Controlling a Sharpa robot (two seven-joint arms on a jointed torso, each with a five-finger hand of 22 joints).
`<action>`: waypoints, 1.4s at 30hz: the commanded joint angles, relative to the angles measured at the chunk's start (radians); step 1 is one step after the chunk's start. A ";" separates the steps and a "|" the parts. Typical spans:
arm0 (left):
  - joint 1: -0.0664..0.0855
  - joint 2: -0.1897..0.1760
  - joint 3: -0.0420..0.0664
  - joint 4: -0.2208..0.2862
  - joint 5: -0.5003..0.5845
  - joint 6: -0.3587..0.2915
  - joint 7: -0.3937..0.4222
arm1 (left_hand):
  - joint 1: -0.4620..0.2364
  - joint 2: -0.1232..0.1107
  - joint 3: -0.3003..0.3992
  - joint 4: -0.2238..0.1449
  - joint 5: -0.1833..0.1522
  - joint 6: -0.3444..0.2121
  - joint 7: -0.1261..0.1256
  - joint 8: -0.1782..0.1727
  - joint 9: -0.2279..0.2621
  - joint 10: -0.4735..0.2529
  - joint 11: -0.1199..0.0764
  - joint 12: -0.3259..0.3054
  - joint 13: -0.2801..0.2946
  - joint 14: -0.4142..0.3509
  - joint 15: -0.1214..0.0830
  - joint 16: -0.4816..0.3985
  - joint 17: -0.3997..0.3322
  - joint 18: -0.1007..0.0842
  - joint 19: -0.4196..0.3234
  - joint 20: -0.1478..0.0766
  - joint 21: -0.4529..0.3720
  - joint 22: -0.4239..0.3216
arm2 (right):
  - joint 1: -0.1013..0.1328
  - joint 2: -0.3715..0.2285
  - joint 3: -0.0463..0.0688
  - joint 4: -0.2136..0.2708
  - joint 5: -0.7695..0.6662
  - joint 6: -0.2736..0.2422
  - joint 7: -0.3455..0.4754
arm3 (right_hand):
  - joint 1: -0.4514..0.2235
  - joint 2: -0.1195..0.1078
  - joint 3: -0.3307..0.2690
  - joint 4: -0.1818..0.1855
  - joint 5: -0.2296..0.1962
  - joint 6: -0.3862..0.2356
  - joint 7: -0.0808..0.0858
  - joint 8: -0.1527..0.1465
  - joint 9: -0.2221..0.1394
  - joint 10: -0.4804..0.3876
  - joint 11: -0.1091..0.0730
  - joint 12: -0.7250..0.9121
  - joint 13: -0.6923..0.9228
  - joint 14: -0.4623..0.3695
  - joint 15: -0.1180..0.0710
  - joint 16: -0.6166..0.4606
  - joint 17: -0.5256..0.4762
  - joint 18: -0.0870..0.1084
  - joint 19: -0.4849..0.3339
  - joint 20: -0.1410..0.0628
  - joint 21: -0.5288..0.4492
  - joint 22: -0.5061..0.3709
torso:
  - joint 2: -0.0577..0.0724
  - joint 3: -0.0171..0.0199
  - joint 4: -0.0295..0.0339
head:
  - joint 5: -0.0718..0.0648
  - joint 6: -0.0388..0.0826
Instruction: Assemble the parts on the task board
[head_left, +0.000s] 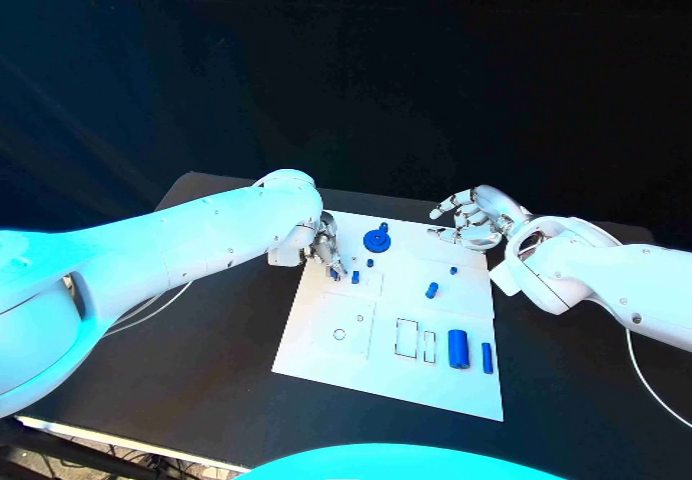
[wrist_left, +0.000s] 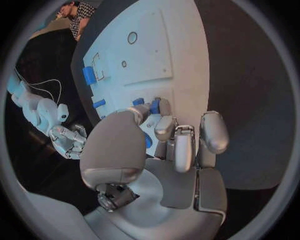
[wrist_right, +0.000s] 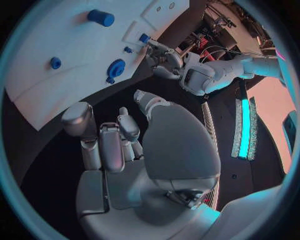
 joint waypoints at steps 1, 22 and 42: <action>0.001 0.002 0.000 0.002 -0.005 -0.019 0.006 | -0.010 0.002 -0.004 -0.001 0.003 0.004 0.001 -0.006 0.000 -0.003 0.001 -0.003 0.000 0.091 -0.006 0.003 0.217 -0.012 -0.001 0.002 0.005 0.001 | 0.000 0.000 0.000 0.002 -0.009 0.011 0.006 | -0.005 -0.005 0.000 0.006 0.006 -0.005 0.001 0.007 -0.002 0.000 -0.003 0.003 -0.002 0.033 -0.005 -0.004 -0.001 0.016 0.002 -0.006 -0.006 -0.001 | 0.000 -0.0002 0.0002 | 0.000 0.001; 0.000 0.008 -0.005 0.009 -0.010 0.000 0.015 | -0.010 0.000 -0.007 -0.003 0.003 0.002 0.001 -0.008 -0.001 -0.006 0.001 -0.007 -0.007 0.090 -0.006 0.001 0.213 -0.010 -0.004 0.002 0.002 -0.004 | 0.000 -0.001 0.000 0.002 -0.010 0.012 0.006 | -0.005 -0.005 0.000 0.006 0.006 -0.005 0.001 0.007 -0.002 0.000 -0.003 0.003 -0.002 0.033 -0.005 -0.004 -0.001 0.016 0.002 -0.006 -0.006 -0.001 | 0.000 0.0001 0.0001 | -0.004 -0.002; -0.001 0.006 -0.007 0.015 -0.063 -0.021 0.037 | -0.008 -0.004 -0.011 -0.004 0.004 -0.003 0.002 -0.011 -0.003 -0.015 0.002 -0.017 -0.022 0.087 -0.006 -0.003 0.204 -0.008 -0.010 0.002 -0.003 -0.014 | 0.000 -0.001 0.000 0.002 -0.010 0.011 0.007 | -0.005 -0.005 0.000 0.006 0.006 -0.005 0.001 0.007 -0.002 0.000 -0.003 0.003 -0.002 0.033 -0.005 -0.004 -0.001 0.016 0.002 -0.006 -0.006 -0.001 | 0.000 -0.0004 0.0004 | -0.006 -0.003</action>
